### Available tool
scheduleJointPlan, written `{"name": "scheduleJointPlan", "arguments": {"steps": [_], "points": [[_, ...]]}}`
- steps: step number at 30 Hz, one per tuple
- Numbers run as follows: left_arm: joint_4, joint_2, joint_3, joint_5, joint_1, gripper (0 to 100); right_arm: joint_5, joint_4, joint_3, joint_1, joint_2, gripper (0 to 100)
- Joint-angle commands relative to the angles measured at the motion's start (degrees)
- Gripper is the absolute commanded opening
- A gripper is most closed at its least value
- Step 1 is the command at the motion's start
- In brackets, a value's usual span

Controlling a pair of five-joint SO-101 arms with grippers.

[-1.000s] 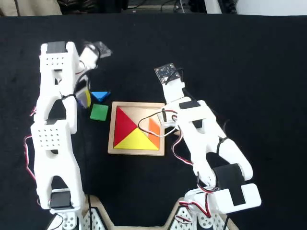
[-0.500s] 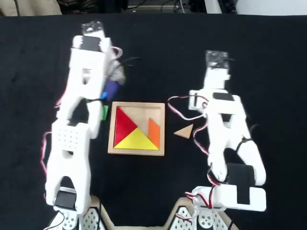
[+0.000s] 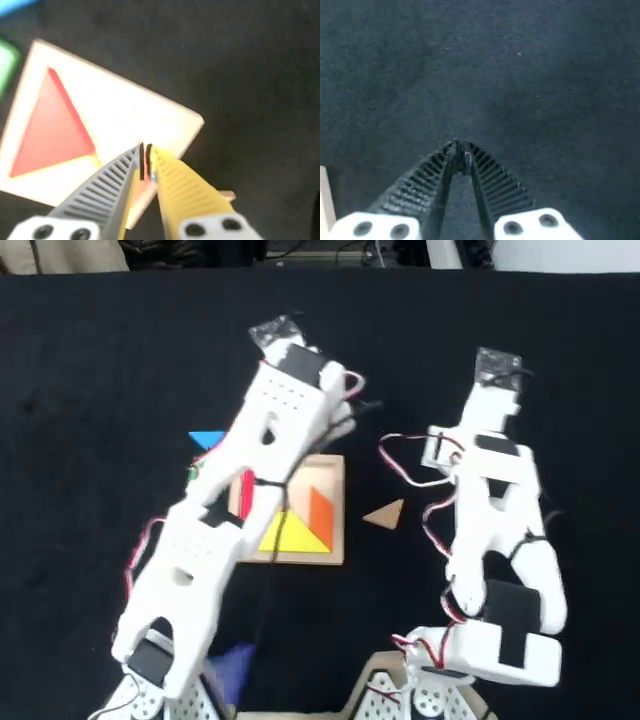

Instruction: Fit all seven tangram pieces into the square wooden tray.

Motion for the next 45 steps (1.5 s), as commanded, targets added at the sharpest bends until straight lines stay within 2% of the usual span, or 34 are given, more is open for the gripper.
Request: {"name": "scheduleJointPlan", "arguments": {"steps": [1,3,7,11,15,20,22,26,31,34,38,42,45], "points": [[0.3,-1.3,0.7,6.6,3.1,4,-0.4,-0.3,-4.3,0.9,-0.2,1.1],[0.1,-0.6,1.4,6.2,2.9,4,-0.4,-0.3,-4.2,0.9,-0.2,1.1],[0.0,-1.5,-5.1,-2.5,-3.1,4,-0.4,-0.3,-4.2,0.7,-0.2,1.1],[0.4,-6.2,-18.8,-20.2,-14.0,4,-0.2,-0.3,-4.2,0.6,-0.2,1.1],[0.4,-12.0,-25.5,-39.1,-23.3,4,-0.1,-0.3,-4.2,0.5,-0.2,1.1],[0.4,-18.4,-23.7,-47.1,-28.5,4,0.1,0.9,-4.2,-0.4,-1.0,1.1],[0.6,-21.4,-21.0,-50.9,-30.2,4,2.8,3.4,-4.2,-2.0,-2.8,1.1],[0.6,-29.2,-10.1,-59.7,-34.3,4,9.0,11.6,-3.1,-7.8,-10.8,1.1],[0.4,-43.3,14.0,-71.0,-39.5,4,19.8,22.9,-0.5,-16.5,-25.2,1.1],[-0.1,-50.5,28.6,-76.0,-42.6,4,27.3,34.7,-0.1,-24.3,-32.2,1.1],[-11.8,-56.2,48.8,-75.6,-50.0,4,32.4,49.4,-0.1,-35.2,-34.4,1.1],[-26.5,-59.3,68.0,-69.7,-57.7,4,38.0,57.3,-0.1,-43.1,-33.1,1.1],[-34.5,-61.5,80.3,-68.1,-61.5,4,40.1,60.5,0.0,-49.8,-31.7,1.1]]}}
